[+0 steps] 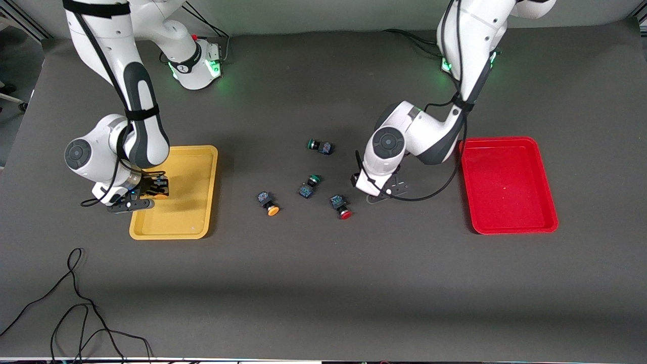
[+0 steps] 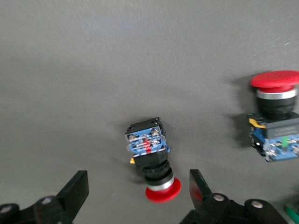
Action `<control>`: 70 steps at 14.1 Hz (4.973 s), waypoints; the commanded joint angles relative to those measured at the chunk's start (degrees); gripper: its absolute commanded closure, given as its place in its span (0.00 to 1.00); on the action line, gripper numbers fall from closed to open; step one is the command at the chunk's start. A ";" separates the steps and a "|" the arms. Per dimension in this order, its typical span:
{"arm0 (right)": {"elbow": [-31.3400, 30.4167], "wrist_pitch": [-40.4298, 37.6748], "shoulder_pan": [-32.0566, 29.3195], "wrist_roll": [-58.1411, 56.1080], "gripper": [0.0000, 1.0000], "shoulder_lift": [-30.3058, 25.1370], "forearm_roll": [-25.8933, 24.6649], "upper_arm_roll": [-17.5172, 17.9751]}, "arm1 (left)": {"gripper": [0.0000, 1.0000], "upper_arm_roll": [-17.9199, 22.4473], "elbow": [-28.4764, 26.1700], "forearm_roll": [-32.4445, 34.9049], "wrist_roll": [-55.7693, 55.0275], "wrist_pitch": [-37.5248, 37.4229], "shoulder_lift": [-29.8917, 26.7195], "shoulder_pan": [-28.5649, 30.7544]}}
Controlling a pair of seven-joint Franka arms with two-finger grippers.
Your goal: Place red and yellow buttons in trays
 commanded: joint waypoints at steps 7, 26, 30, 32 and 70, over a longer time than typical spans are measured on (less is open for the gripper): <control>17.42 -19.42 -0.42 9.08 0.00 -1.04 -6.74 -2.34 | 1.00 1.02 1.56 -0.27 -4.83 1.54 3.45 -1.32; 19.12 4.89 19.09 25.91 0.03 12.48 6.22 13.66 | 1.00 1.64 -14.92 8.17 54.30 -14.51 -17.29 36.90; 19.03 4.54 18.84 25.03 0.69 12.75 6.94 13.66 | 1.00 1.64 -22.34 8.08 54.31 -3.04 -15.54 38.05; 19.12 4.37 18.83 25.11 0.91 12.67 6.94 13.66 | 0.01 1.46 -21.82 7.47 54.13 -3.64 -15.09 38.05; 35.98 -46.86 3.80 27.22 0.00 -1.73 -7.97 -5.33 | 1.00 -2.58 27.34 -1.68 14.09 -32.53 8.92 15.26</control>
